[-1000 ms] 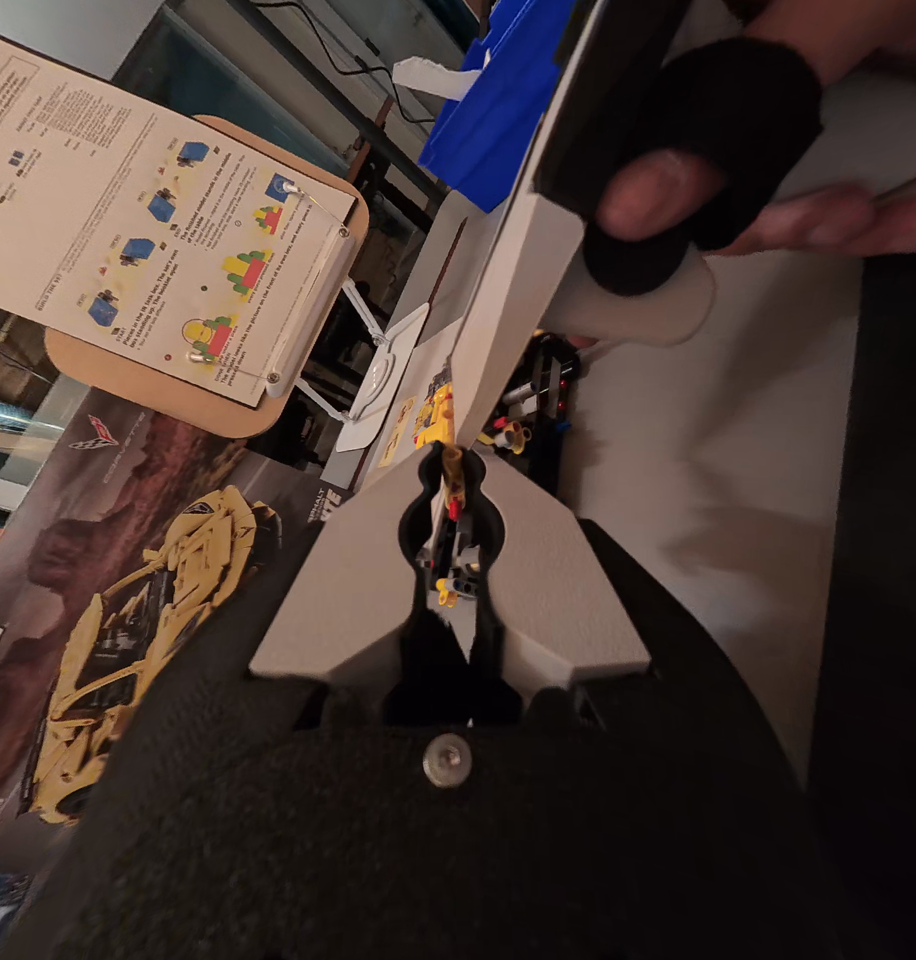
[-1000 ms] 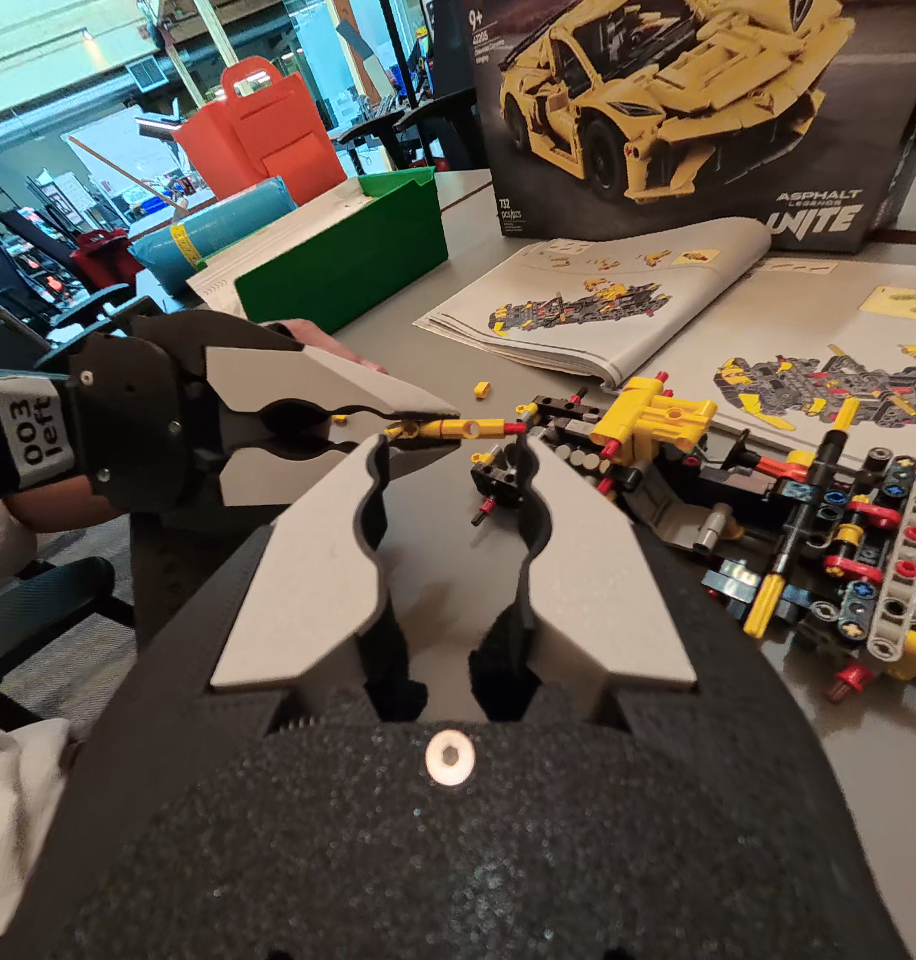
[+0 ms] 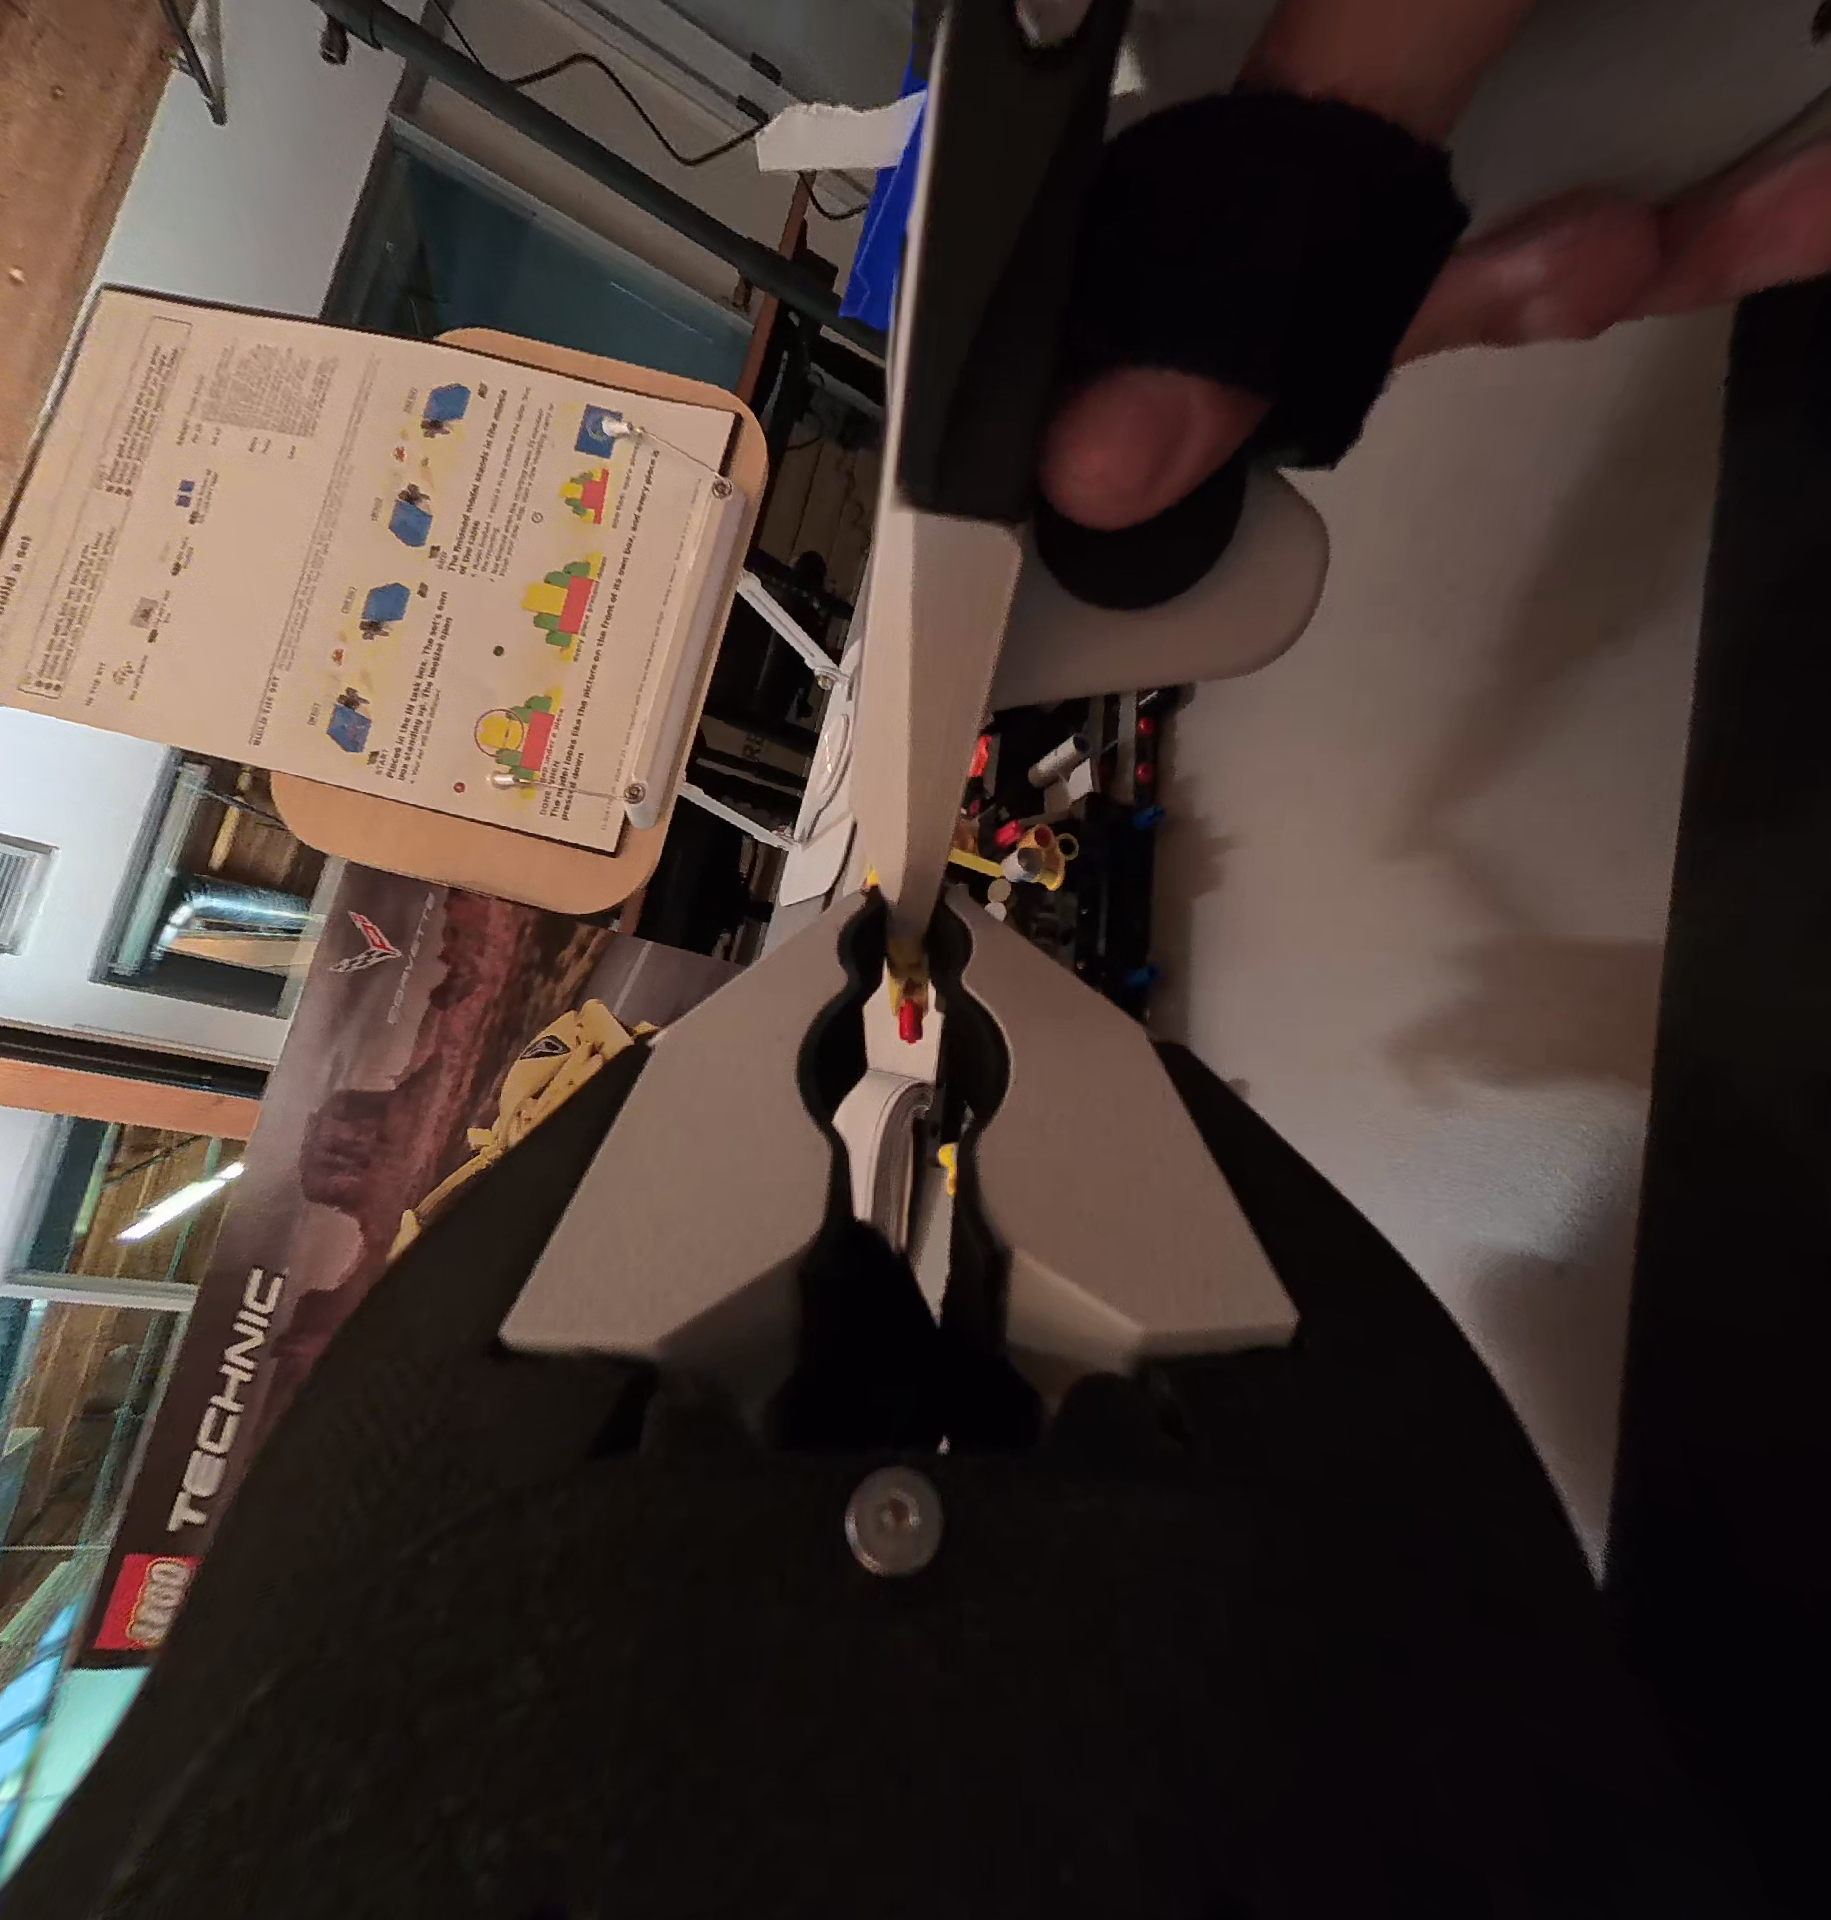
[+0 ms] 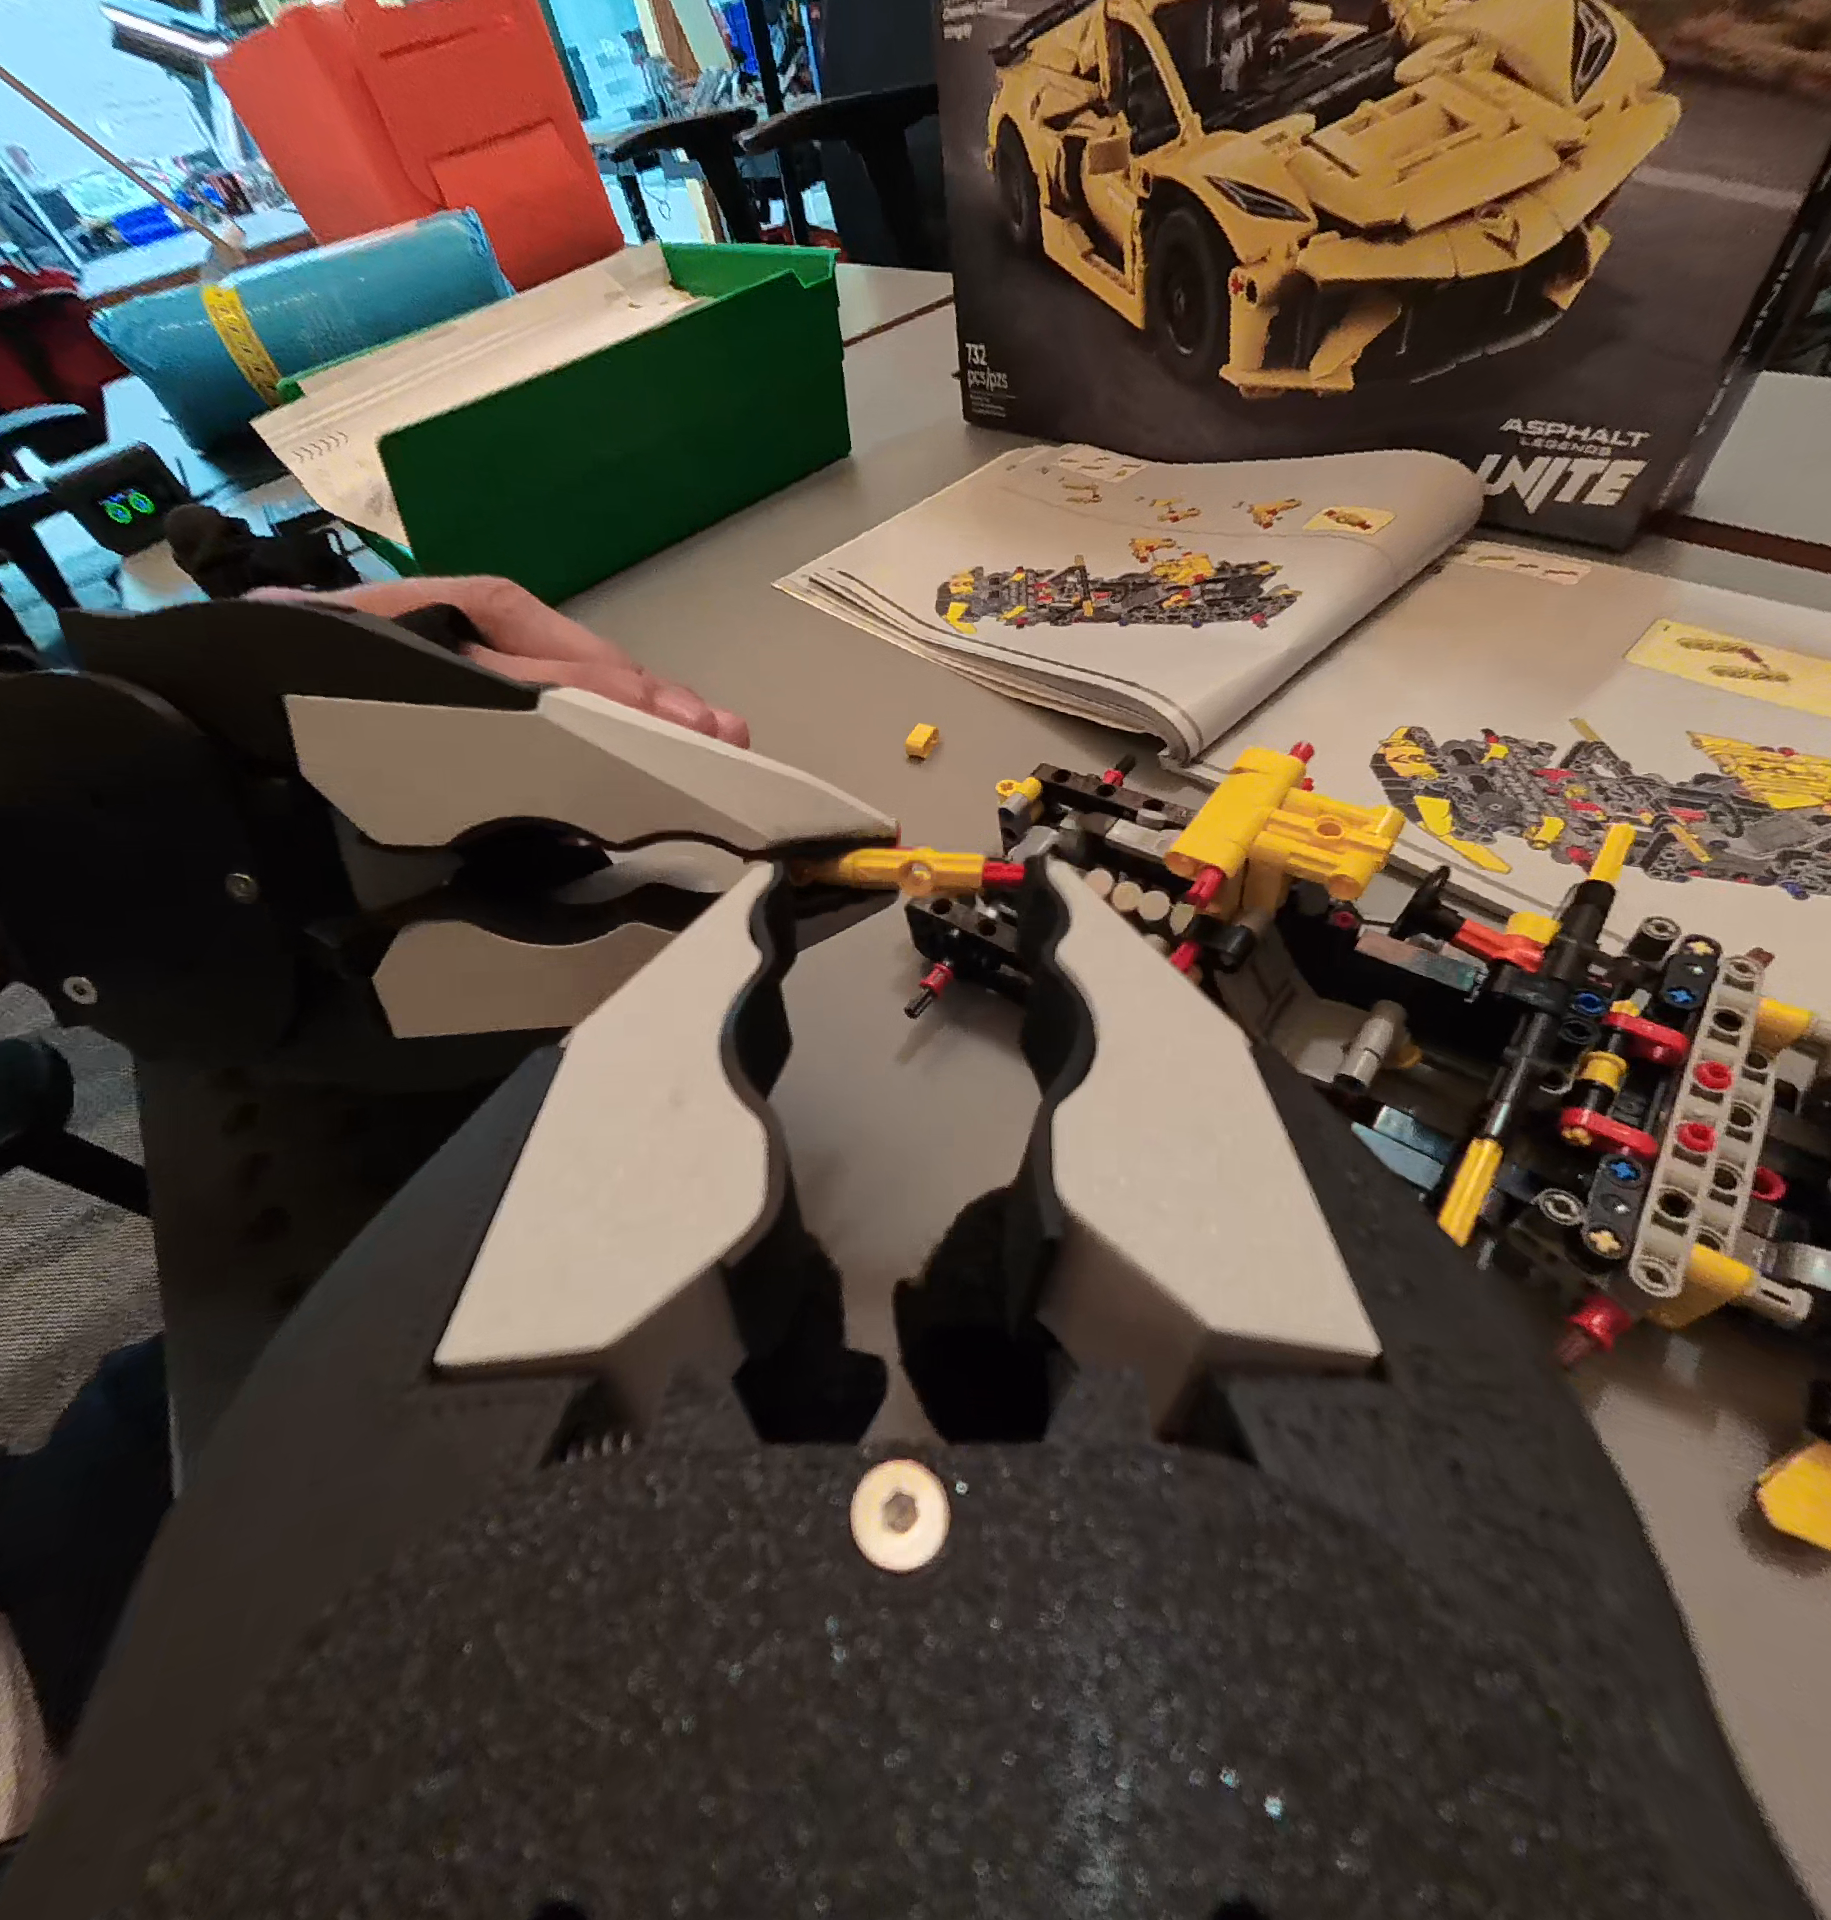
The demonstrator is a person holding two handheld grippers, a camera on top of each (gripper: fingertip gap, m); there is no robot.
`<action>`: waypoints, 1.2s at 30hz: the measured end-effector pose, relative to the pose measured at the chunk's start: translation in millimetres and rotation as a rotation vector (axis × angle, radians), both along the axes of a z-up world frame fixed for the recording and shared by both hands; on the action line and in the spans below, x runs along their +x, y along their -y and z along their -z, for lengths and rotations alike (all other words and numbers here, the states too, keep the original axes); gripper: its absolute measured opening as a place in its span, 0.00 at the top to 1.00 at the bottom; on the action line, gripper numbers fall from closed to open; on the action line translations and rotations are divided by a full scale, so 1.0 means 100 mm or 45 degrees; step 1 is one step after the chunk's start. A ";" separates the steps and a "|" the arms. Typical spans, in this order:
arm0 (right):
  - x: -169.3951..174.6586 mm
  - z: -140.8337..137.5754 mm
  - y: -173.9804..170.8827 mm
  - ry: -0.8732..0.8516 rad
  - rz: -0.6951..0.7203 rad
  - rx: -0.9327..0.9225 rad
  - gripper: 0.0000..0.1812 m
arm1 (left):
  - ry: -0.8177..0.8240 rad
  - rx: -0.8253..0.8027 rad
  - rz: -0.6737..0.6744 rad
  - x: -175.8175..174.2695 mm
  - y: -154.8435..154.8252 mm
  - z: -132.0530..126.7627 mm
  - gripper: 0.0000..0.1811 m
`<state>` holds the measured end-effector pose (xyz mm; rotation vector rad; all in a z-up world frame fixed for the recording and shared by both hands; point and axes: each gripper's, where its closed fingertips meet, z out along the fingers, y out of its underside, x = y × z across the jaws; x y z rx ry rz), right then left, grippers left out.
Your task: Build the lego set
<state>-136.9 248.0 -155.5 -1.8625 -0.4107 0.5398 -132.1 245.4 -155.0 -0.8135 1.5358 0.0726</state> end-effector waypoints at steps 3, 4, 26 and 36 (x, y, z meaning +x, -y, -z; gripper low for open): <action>0.07 0.00 0.00 0.026 0.034 0.002 0.89 | -0.002 0.010 -0.004 -0.01 0.00 0.00 0.97; 0.07 -0.01 0.00 0.022 0.034 0.008 0.89 | 0.009 -0.024 0.002 -0.01 -0.01 -0.01 0.97; -0.13 -0.27 0.25 -0.533 -0.414 -0.067 0.96 | 0.199 -0.167 0.400 -0.07 0.23 -0.17 0.96; 0.15 -0.18 0.03 -0.026 0.030 0.124 0.96 | 0.156 -0.257 0.108 -0.10 -0.17 -0.07 0.88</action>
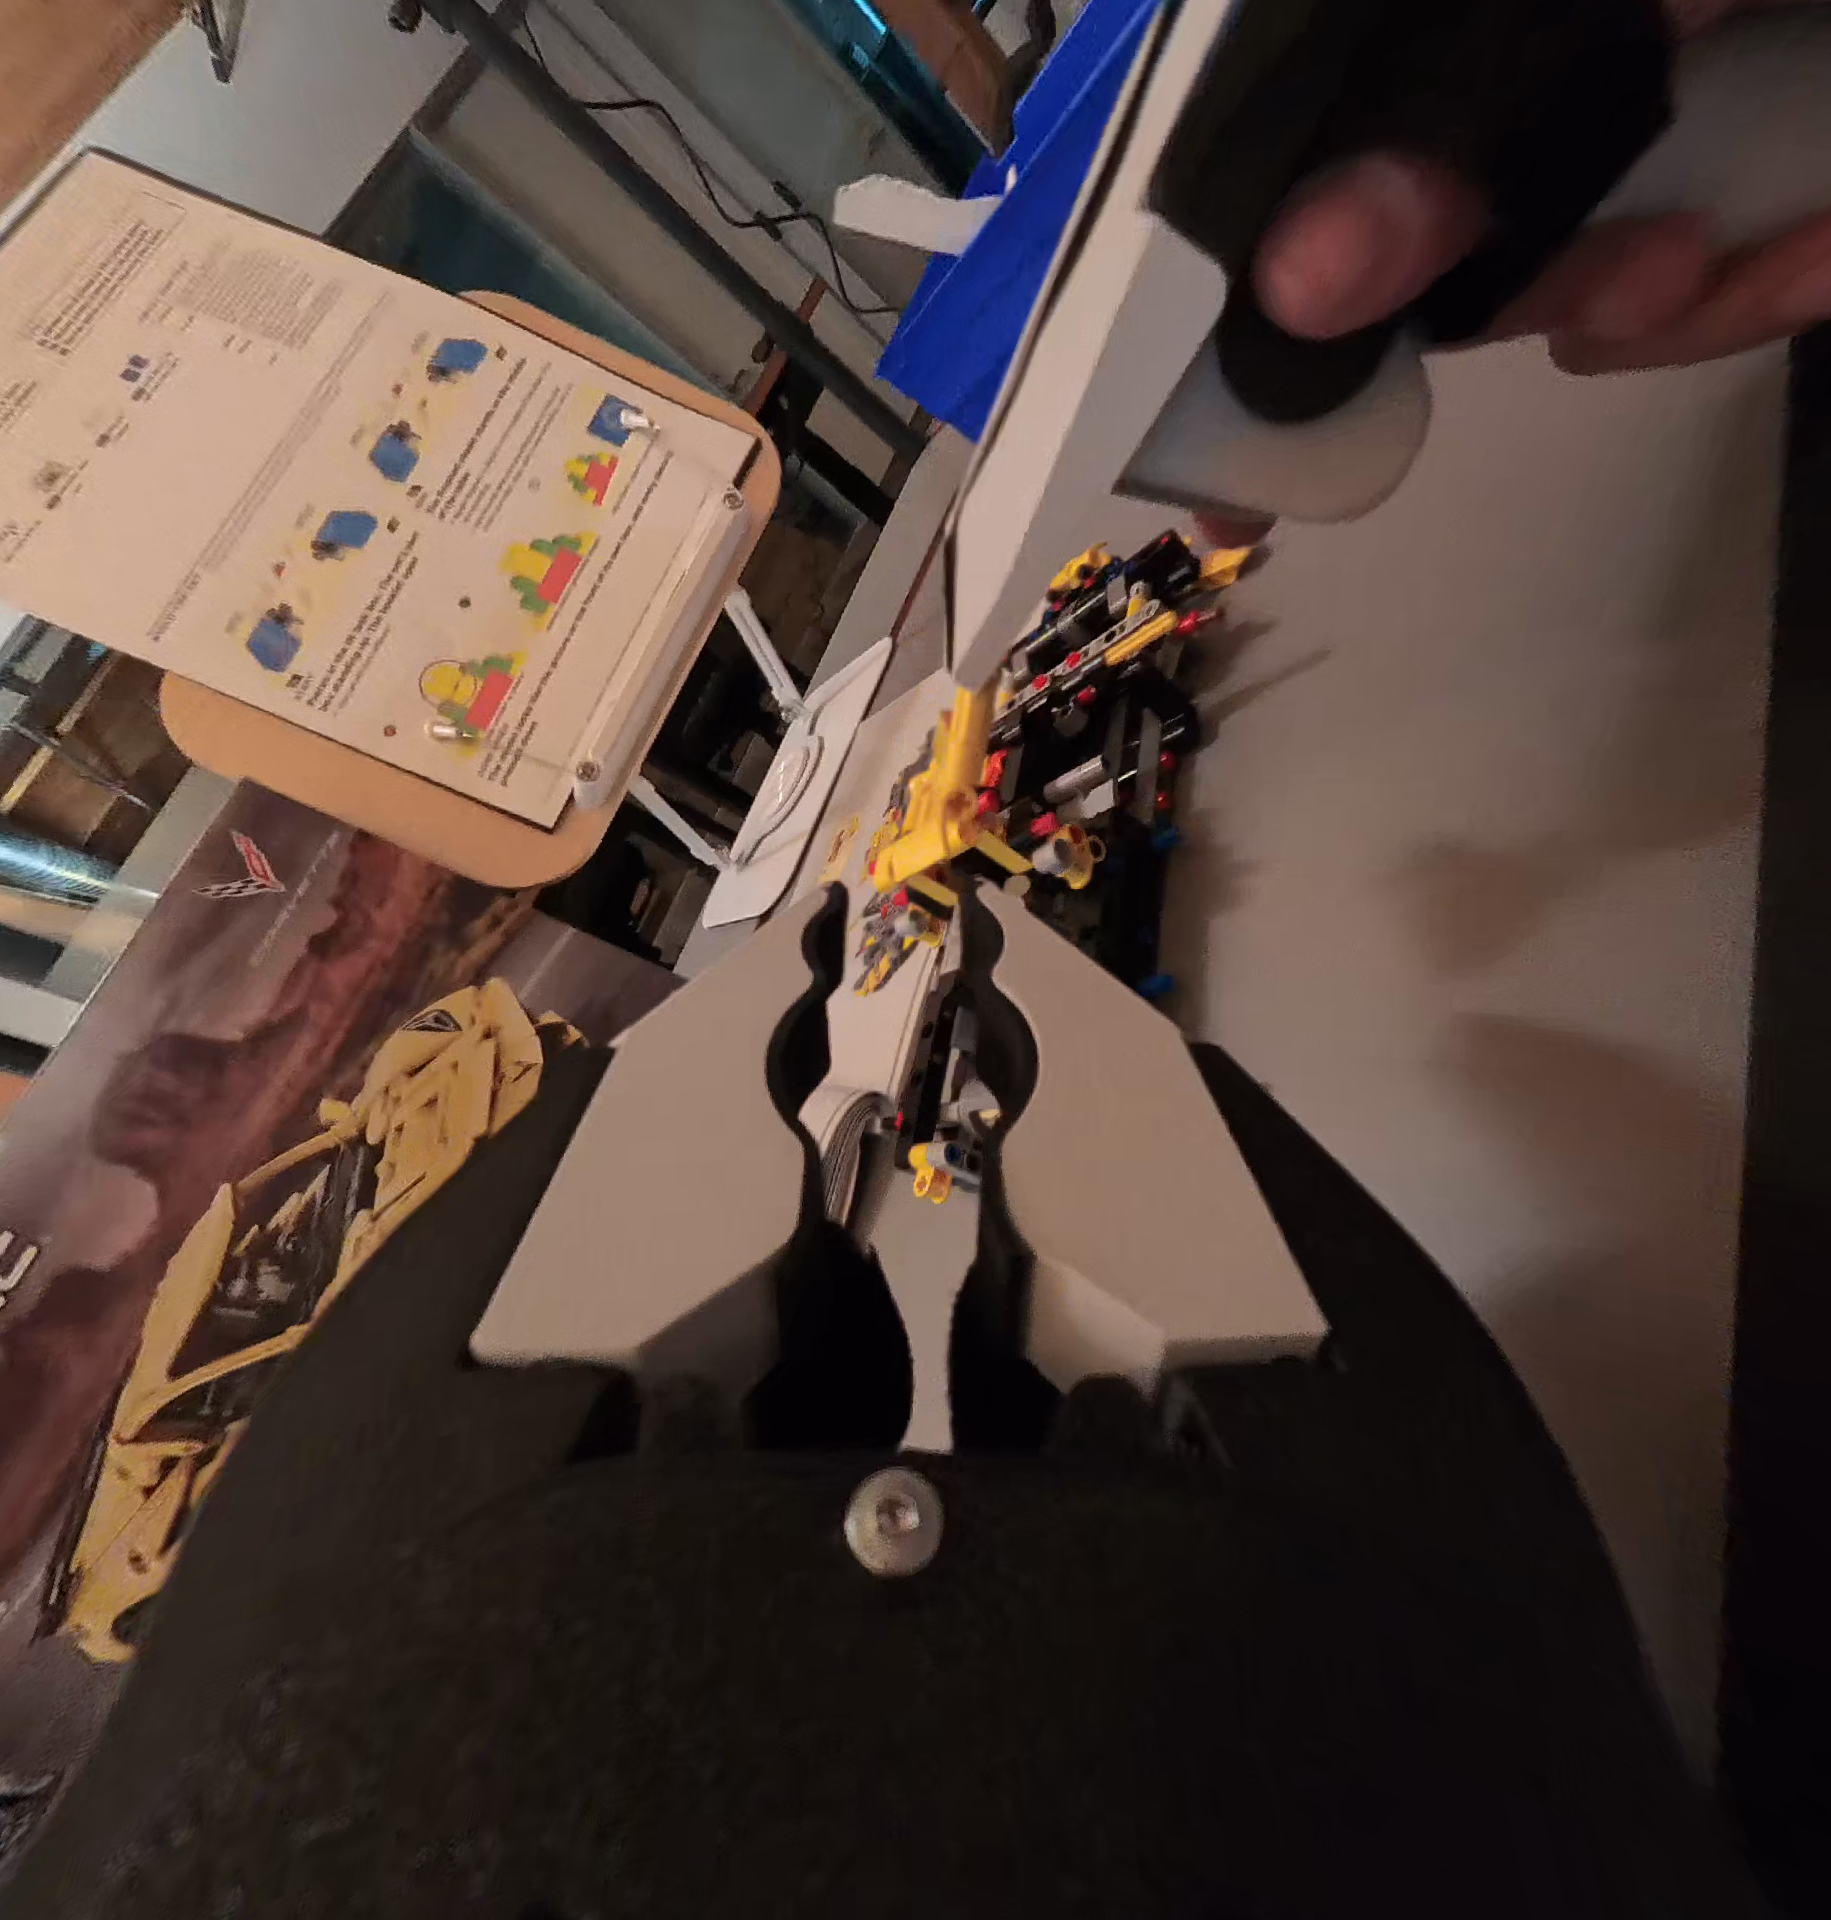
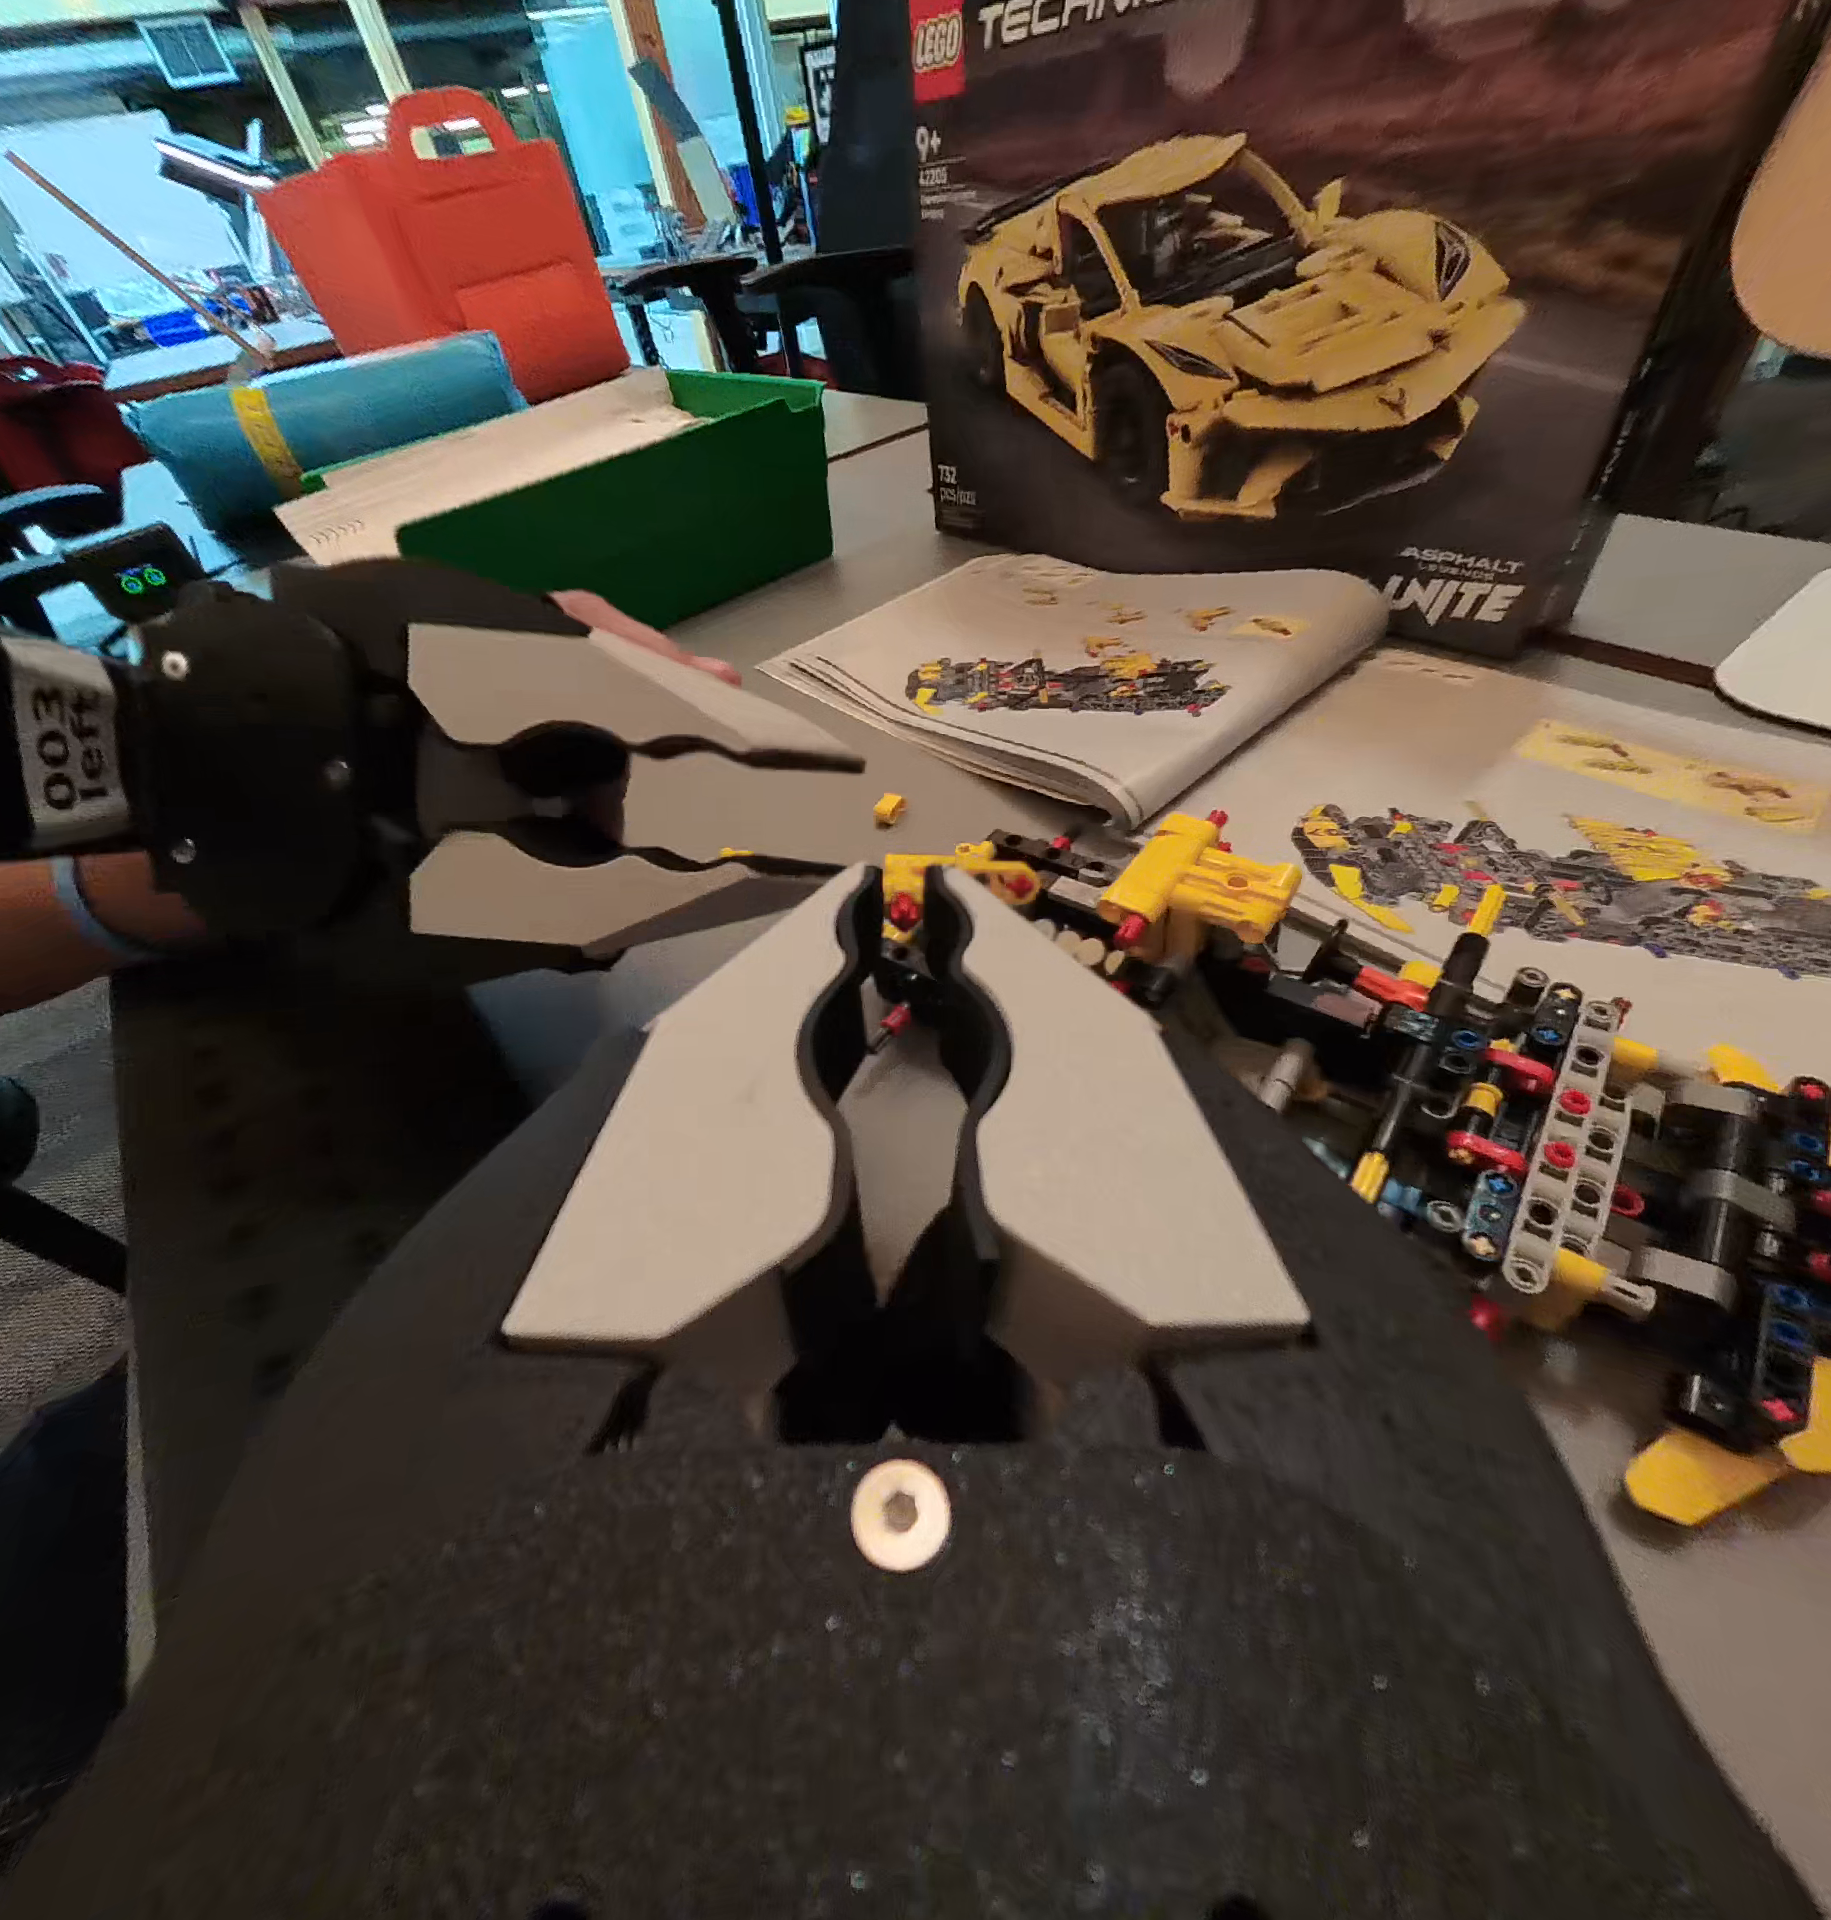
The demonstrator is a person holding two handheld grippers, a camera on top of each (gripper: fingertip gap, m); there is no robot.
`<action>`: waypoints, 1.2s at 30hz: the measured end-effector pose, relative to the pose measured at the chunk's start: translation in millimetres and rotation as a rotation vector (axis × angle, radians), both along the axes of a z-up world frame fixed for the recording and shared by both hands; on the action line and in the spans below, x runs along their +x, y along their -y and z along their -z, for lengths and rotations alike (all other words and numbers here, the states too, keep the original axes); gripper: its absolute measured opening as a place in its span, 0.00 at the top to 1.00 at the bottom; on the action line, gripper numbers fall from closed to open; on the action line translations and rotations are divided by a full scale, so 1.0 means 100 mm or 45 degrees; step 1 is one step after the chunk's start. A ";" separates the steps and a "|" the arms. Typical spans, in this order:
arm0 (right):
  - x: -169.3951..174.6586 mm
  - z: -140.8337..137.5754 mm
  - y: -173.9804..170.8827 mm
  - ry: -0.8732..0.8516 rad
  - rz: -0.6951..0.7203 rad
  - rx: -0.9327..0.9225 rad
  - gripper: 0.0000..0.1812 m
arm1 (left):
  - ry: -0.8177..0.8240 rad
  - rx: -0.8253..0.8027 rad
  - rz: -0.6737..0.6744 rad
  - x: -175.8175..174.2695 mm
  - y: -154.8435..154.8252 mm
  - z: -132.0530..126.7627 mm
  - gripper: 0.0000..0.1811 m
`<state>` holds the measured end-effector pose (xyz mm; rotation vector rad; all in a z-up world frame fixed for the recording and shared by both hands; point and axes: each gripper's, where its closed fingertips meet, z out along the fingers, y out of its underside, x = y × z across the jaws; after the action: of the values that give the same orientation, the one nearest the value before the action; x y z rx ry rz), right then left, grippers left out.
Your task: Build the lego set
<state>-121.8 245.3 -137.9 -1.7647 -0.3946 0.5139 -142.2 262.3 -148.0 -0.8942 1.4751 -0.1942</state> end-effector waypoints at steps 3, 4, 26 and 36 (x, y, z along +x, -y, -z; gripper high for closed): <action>-0.11 -0.01 0.01 0.028 -0.014 0.014 0.96 | -0.021 0.087 0.016 0.02 0.07 0.00 0.87; -0.14 0.00 0.00 0.048 -0.015 0.020 0.96 | -0.032 0.124 0.023 0.03 0.09 0.01 0.87; 0.67 -0.13 -0.17 -0.413 0.030 -0.008 0.87 | 0.202 -0.091 -0.304 -0.97 -1.47 -0.24 0.96; 0.57 0.00 -0.29 -0.423 -0.004 -0.095 0.87 | 0.129 -0.272 -0.303 -0.88 -1.51 0.03 0.96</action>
<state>-65.2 274.4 -137.6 -1.7112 -0.1457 0.8178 -230.2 413.1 -151.1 -1.2067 1.2576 -0.2197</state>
